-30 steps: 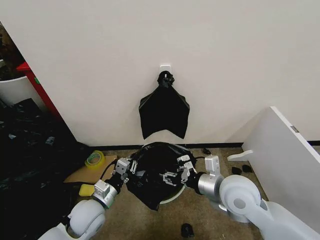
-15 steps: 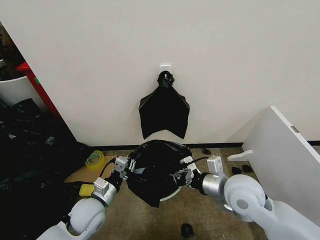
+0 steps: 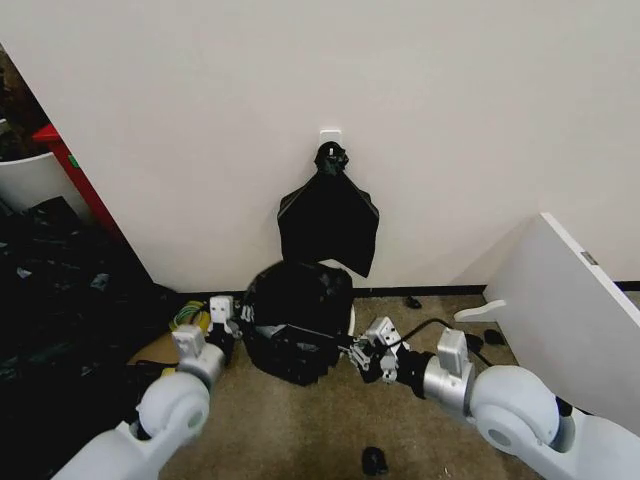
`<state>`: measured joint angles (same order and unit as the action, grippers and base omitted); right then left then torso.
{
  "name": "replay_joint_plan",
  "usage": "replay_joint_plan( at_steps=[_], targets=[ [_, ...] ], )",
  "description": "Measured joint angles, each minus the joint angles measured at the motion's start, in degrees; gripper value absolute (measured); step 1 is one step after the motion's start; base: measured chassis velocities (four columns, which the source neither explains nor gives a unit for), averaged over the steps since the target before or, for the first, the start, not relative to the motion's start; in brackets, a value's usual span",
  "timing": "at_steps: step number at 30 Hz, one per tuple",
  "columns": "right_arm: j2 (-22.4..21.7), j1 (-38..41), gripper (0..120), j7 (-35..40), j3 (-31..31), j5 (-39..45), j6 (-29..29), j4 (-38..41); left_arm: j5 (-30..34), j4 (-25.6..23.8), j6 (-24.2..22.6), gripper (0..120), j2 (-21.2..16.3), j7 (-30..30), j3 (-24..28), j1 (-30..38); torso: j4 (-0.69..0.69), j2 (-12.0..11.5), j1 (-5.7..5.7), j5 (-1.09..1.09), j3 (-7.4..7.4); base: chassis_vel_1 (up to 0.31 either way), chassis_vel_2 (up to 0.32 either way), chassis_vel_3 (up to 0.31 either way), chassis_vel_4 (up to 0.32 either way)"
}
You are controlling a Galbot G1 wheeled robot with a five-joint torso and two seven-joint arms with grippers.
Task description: Place the garbage bag over the trash bin.
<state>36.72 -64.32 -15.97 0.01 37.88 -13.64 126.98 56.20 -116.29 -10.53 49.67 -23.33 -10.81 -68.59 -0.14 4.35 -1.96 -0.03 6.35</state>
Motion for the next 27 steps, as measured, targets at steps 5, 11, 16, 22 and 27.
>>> replay_joint_plan(
  at_steps=[5,11,16,22,27],
  targets=[
    [1.4,-0.7,0,-4.5,-0.7,-8.5,8.3,-6.0,7.6,-2.4,-3.3,3,-0.1,-3.2,-0.3,-0.6,-0.01,0.0,0.00,0.02,0.00,0.000,0.000,0.000,0.000],
    [2.1,-1.8,0,-10.0,-0.7,-14.2,17.2,-9.6,12.7,-2.9,-5.0,3,0.1,-6.2,-0.4,-0.6,-0.01,0.0,0.00,0.00,0.00,0.000,0.000,0.000,0.000],
    [2.1,-2.1,0,-13.8,-0.4,-14.9,20.5,-9.7,12.8,-1.8,-5.0,3,0.3,-7.7,-0.2,0.2,-0.01,0.0,0.00,-0.01,0.00,0.000,0.000,0.000,0.000],
    [3.2,-1.9,0,-16.4,-0.5,-19.2,22.1,-11.7,15.6,-2.3,-5.3,3,0.5,-9.8,-0.4,0.5,-0.01,0.0,0.00,-0.01,0.00,0.000,0.000,0.000,0.000],
    [4.8,-1.7,0,-16.4,-0.5,-24.8,24.3,-15.0,18.1,-3.3,-5.6,3,0.3,-11.2,-0.6,0.5,-0.01,0.0,0.00,0.00,0.00,0.000,0.000,0.000,0.000]
  ],
)
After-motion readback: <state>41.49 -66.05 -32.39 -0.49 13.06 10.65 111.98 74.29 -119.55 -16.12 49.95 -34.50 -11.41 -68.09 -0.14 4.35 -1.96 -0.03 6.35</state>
